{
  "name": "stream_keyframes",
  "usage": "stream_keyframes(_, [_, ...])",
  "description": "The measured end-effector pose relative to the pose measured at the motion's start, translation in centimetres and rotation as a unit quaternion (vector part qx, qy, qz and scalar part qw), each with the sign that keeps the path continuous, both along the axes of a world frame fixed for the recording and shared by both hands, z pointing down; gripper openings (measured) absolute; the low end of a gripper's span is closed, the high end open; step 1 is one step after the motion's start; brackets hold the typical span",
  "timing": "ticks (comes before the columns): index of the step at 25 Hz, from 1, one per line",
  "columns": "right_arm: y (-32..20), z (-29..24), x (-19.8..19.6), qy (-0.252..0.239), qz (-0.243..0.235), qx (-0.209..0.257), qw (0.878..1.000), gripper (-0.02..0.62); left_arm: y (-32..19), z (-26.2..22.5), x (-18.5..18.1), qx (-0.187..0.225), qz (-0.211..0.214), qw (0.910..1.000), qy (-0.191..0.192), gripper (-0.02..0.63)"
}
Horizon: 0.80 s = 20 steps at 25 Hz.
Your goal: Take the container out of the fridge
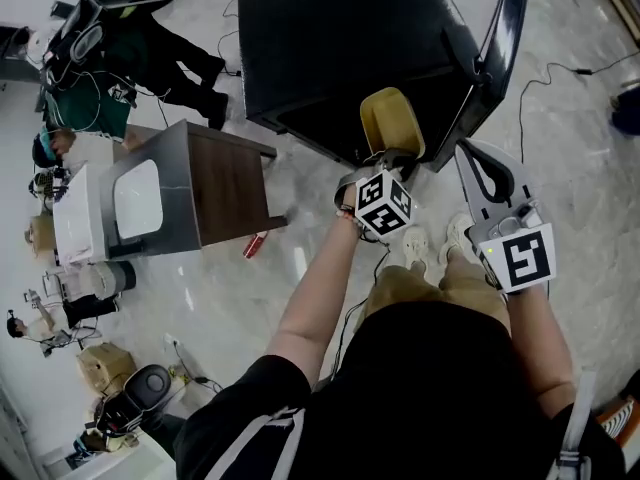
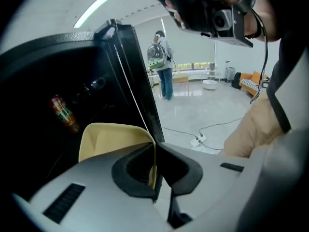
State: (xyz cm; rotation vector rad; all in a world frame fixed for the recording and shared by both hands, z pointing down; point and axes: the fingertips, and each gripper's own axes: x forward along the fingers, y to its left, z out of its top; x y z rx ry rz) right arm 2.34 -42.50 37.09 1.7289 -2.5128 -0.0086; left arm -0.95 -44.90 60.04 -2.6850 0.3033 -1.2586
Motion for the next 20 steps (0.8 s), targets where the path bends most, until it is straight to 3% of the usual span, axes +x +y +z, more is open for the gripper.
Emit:
stream_keyframes(9, [1.7, -0.9, -1.7, 0.005, 0.003, 0.014, 1.000, 0.035, 3.6, -8.4, -1.0, 0.020, -0.031, 0.9921, 0.120, 0.032])
stream_keyframes(20, [2.7, -4.4, 0.2, 0.011, -0.023, 0.033, 0.999, 0.035, 7.1, -16.6, 1.0, 0.022, -0.069, 0.9711, 0.227, 0.034])
